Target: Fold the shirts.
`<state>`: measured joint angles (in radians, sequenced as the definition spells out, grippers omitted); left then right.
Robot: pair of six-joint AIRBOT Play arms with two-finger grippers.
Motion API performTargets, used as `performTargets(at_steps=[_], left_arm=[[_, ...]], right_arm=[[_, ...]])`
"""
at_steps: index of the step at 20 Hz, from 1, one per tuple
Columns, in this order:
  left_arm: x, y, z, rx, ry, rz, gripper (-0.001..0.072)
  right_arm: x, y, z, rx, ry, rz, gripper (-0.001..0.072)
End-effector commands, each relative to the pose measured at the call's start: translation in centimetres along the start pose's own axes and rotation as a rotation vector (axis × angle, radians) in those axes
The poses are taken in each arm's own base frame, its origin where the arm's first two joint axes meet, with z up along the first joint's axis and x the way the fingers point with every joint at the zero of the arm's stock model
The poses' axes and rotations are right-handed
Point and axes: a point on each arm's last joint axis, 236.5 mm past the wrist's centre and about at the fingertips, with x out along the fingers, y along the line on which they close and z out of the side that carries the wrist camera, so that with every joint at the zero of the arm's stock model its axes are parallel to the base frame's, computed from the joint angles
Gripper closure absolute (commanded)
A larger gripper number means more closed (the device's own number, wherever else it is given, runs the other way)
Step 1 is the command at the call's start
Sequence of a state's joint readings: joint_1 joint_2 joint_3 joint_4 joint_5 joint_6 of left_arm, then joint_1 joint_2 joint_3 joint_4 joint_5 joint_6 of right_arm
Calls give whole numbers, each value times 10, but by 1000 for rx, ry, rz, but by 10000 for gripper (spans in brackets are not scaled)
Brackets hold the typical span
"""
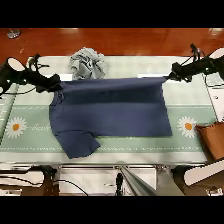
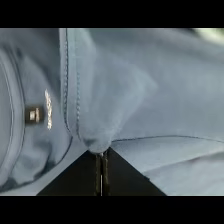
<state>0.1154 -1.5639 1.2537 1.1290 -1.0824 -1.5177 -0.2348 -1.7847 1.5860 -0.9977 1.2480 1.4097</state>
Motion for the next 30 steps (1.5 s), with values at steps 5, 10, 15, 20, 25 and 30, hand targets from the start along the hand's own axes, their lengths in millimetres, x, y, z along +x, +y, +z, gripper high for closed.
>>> performTargets(at_steps=[5, 10, 15, 20, 25, 30], left_arm=[[18, 13, -51, -14, 223, 2, 13], [-41, 38, -58, -32, 242, 55, 6], [-73, 95, -135, -154, 211, 131, 6], [-54, 88, -219, -378, 252, -28, 6], [-26, 70, -238, -343, 248, -41, 6], [1, 32, -230, -325, 186, -136, 8]], right_arm=[[25, -12, -50, 7, 157, -27, 90], [-51, -25, -54, 6, 123, -76, 91], [-84, -58, -102, 133, -69, -103, 92], [-58, -1, -160, 152, -168, 176, 92], [-59, 14, -176, 135, -161, 231, 92], [-60, 14, -175, 152, -160, 230, 92]])
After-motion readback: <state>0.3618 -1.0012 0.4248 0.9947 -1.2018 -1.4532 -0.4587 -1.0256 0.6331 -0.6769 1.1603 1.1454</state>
